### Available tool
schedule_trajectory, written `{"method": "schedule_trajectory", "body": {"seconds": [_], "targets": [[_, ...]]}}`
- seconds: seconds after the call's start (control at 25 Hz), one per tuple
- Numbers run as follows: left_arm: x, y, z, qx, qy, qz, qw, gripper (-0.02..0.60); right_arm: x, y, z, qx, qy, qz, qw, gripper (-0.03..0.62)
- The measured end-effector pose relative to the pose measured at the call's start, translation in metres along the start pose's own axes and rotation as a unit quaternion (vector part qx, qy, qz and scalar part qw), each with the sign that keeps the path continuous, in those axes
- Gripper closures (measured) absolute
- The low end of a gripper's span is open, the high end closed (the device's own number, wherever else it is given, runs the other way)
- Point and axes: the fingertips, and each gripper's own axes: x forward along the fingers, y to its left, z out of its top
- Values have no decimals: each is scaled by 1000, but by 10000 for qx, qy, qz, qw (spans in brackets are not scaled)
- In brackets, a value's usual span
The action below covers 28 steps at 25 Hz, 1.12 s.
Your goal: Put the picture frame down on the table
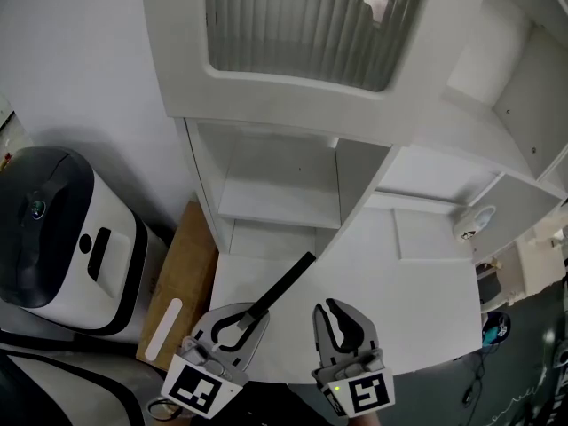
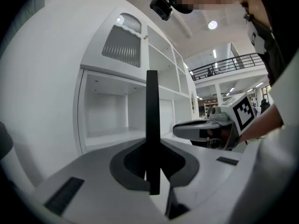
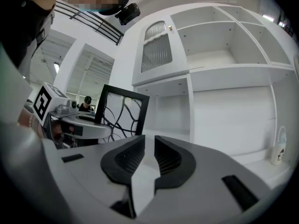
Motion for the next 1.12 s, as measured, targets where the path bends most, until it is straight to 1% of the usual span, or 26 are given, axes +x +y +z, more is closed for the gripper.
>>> {"method": "schedule_trajectory", "body": {"seconds": [0.16, 0.28, 0.48, 0.76, 0.88, 1.0, 1.12], "targets": [[-2, -4, 1, 290, -52, -292, 9991, 551, 7, 10, -1, 118, 6, 274, 9996, 503], [-4, -5, 1, 229, -111, -430, 9987, 551, 13, 18, -3, 154, 35, 475, 9987, 467], [-8, -10, 3, 304, -169, -701, 9969, 551, 20, 23, -6, 200, 87, 633, 9978, 465], [-10, -18, 3, 300, -200, -893, 9954, 551, 24, 28, -8, 298, 85, 822, 9961, 465], [-10, -21, 2, 360, -174, -965, 9945, 551, 23, 29, -7, 371, 47, 886, 9954, 465], [-11, -22, 3, 298, -207, -1055, 9938, 551, 21, 29, -5, 427, -21, 986, 9942, 465], [-12, -24, 1, 190, -194, -1122, 9933, 551, 18, 31, -8, 422, 21, 1104, 9930, 471]]}}
